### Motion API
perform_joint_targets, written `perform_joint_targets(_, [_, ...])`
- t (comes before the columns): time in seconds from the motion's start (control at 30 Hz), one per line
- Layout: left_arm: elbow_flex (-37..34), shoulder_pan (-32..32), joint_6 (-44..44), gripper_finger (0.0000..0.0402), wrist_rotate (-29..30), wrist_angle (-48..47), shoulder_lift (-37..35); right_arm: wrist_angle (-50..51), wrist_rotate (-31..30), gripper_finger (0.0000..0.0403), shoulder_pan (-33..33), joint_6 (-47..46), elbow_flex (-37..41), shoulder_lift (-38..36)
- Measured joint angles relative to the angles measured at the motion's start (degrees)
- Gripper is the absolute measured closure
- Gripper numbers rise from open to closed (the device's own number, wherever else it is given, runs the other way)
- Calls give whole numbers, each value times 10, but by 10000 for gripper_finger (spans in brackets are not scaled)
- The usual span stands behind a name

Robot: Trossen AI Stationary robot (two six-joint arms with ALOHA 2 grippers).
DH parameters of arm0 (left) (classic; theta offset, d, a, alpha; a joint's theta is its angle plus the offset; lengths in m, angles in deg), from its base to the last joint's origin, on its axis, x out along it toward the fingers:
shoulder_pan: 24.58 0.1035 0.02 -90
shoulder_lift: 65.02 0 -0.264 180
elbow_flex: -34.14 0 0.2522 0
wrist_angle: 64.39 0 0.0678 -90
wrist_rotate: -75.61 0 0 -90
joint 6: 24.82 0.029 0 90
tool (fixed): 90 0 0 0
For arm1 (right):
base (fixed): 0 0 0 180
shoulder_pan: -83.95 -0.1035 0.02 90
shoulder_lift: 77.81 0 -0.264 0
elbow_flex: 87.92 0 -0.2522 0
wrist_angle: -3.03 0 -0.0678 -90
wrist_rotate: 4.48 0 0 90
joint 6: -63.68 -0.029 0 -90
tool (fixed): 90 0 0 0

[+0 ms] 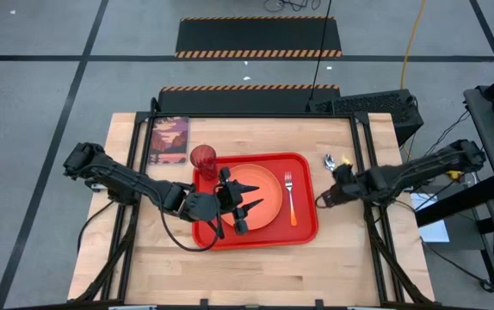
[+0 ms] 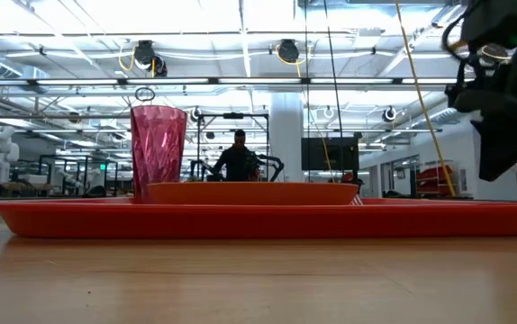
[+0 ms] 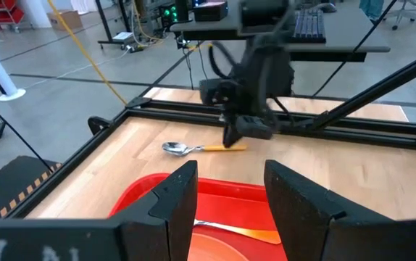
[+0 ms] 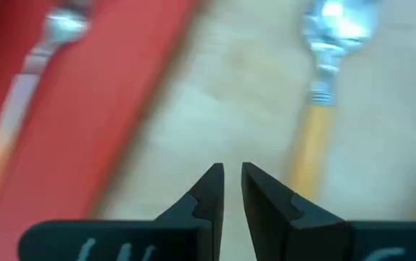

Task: Pick and place plate/cup/fork/spoon on tray
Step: Put the orange spoon on the right side of the white orange fork

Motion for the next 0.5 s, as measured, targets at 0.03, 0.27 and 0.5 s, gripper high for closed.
perform_joint_targets(0.03, [0,1,0,238,0,1,0,13,3,360,16,12,0,-2])
perform_joint_targets(0.27, [0,4,-12,238,0,4,0,12,12,339,143,136,0,2])
perform_joint_targets(0.5, [0,2,-18,238,0,-1,0,-7,27,285,247,235,0,24])
